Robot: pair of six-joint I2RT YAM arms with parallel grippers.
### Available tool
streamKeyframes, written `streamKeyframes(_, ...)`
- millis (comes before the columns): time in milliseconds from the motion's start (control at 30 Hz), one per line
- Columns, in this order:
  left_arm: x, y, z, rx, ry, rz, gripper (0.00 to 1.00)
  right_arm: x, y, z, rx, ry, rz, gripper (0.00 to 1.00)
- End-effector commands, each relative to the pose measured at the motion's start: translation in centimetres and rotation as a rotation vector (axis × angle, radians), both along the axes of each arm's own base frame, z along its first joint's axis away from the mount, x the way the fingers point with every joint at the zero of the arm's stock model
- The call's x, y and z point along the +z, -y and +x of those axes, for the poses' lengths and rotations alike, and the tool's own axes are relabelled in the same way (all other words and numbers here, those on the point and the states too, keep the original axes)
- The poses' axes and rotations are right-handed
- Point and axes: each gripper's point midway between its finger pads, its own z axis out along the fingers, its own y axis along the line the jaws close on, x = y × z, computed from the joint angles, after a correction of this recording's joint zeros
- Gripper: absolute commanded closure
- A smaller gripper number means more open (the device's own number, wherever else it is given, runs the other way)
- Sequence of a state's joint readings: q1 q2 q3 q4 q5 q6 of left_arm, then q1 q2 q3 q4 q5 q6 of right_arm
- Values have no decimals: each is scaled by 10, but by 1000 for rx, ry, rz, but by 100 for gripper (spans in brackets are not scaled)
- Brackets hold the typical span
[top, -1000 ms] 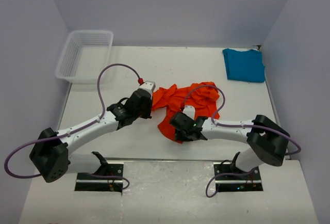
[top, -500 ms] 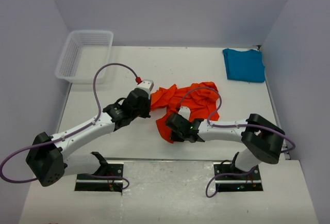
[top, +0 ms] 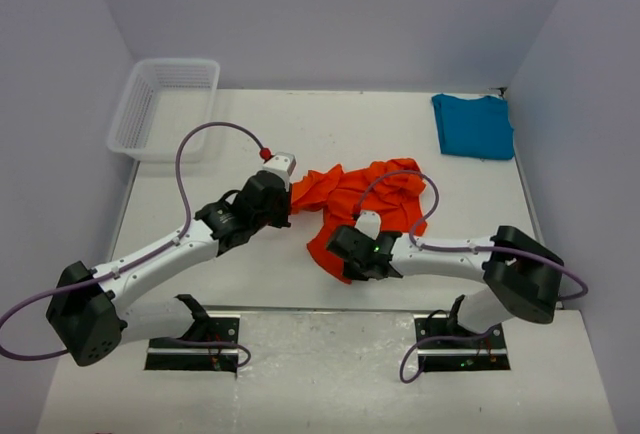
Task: Fold and stack the t-shirts
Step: Flatten out the tshirt
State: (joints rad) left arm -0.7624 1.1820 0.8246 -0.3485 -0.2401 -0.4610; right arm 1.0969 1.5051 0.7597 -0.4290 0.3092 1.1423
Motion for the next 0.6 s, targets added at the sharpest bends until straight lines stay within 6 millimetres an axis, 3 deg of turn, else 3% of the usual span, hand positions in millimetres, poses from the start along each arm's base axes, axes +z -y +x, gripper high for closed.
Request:
streamKeyframes(0,17,1,3,5,40,-23,100,47,38,12,-15,116,-134,100)
streamKeyframes(33,21,1,3,3,46,-25,100,58,46,13,-4,132,-162,100)
streamKeyframes(133,41,-3,3,2,85,-38,100,130,37,33,32,262,-103,100)
streamKeyframes(200,61,-3,4,3,121,-57,100,157,41,41,52,304,-104,100)
streamKeyframes(233,71,-6,2,0,139,-62,100,184,41,47,51,346,-76,100)
streamKeyframes(400,144,-14,-1,-5,260,-130,100,249,64,62,52,465,-102,100)
streamKeyframes(433,166,-19,-4,0,294,-143,100,269,73,68,47,497,-93,100)
streamKeyframes(533,195,-33,-9,13,348,-141,100,304,93,77,11,561,-101,100)
streamKeyframes(567,215,-37,-11,21,382,-160,100,313,106,82,-18,578,-120,100)
